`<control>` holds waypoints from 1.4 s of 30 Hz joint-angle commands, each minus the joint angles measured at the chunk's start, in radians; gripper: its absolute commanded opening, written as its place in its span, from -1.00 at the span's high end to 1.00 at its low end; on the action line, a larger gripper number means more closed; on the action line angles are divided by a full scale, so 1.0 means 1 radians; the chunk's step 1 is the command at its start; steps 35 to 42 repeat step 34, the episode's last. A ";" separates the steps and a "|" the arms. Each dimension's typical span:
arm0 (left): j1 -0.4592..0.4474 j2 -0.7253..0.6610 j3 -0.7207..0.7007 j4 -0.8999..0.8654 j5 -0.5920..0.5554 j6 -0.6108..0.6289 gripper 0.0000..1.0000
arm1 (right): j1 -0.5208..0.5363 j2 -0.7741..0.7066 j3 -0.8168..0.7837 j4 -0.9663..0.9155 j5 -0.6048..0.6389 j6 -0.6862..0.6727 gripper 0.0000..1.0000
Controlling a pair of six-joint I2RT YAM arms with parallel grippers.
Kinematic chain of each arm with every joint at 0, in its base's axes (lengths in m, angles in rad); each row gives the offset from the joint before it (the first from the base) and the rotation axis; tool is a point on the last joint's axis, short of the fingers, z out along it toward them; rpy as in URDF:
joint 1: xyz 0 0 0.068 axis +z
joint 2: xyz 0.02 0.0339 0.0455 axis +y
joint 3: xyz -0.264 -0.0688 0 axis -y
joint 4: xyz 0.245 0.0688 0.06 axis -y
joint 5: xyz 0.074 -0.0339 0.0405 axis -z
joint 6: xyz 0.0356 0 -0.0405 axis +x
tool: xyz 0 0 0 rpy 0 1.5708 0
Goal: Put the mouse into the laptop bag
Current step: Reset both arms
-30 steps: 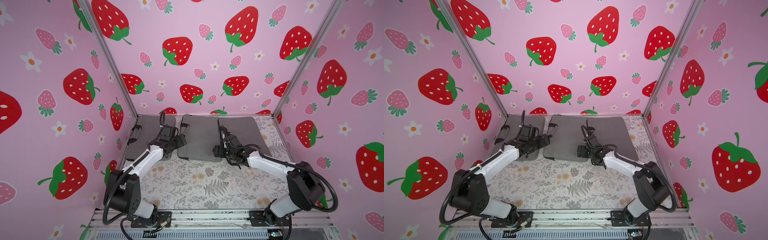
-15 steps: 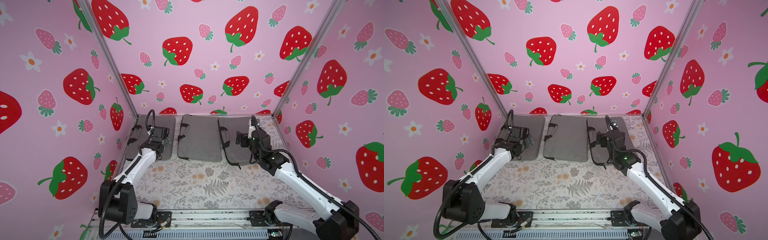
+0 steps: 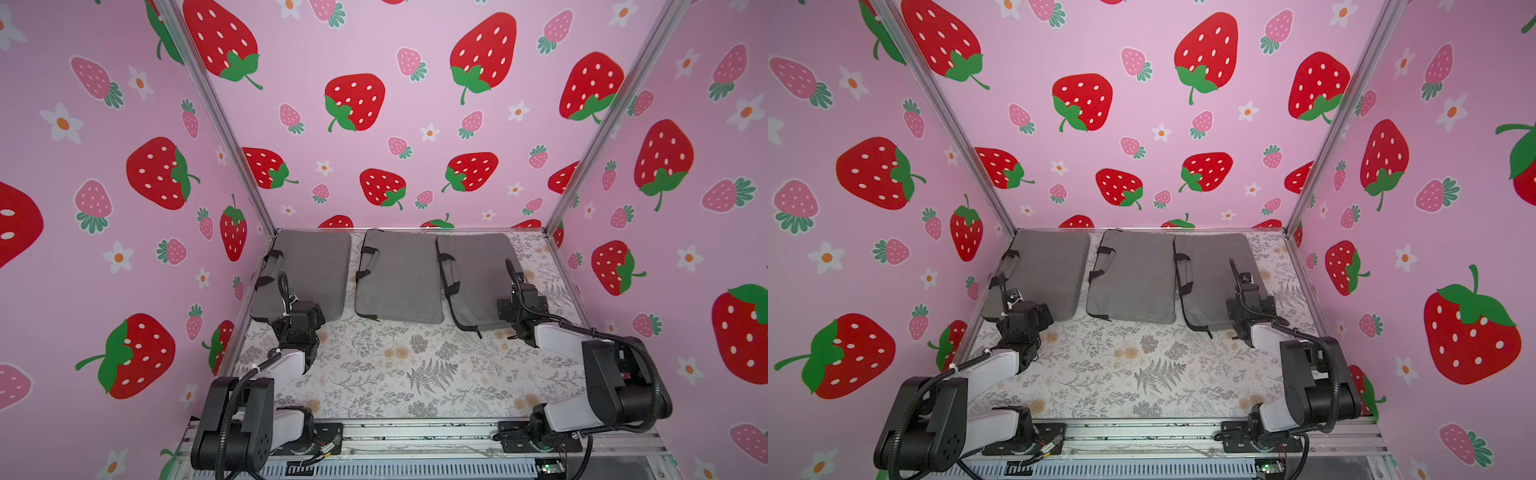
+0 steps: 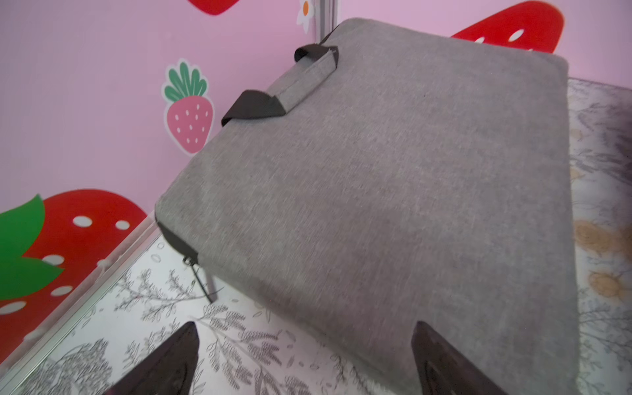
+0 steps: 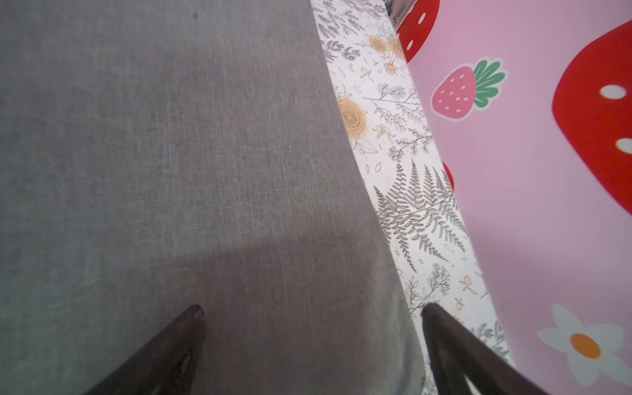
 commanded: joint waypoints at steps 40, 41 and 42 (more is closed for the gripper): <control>0.001 0.234 0.069 0.302 0.228 0.137 -0.99 | -0.155 0.097 -0.108 0.475 -0.132 0.016 -0.99; 0.001 0.234 0.069 0.302 0.228 0.137 -0.99 | -0.155 0.097 -0.108 0.475 -0.132 0.016 -0.99; 0.001 0.234 0.069 0.302 0.228 0.137 -0.99 | -0.155 0.097 -0.108 0.475 -0.132 0.016 -0.99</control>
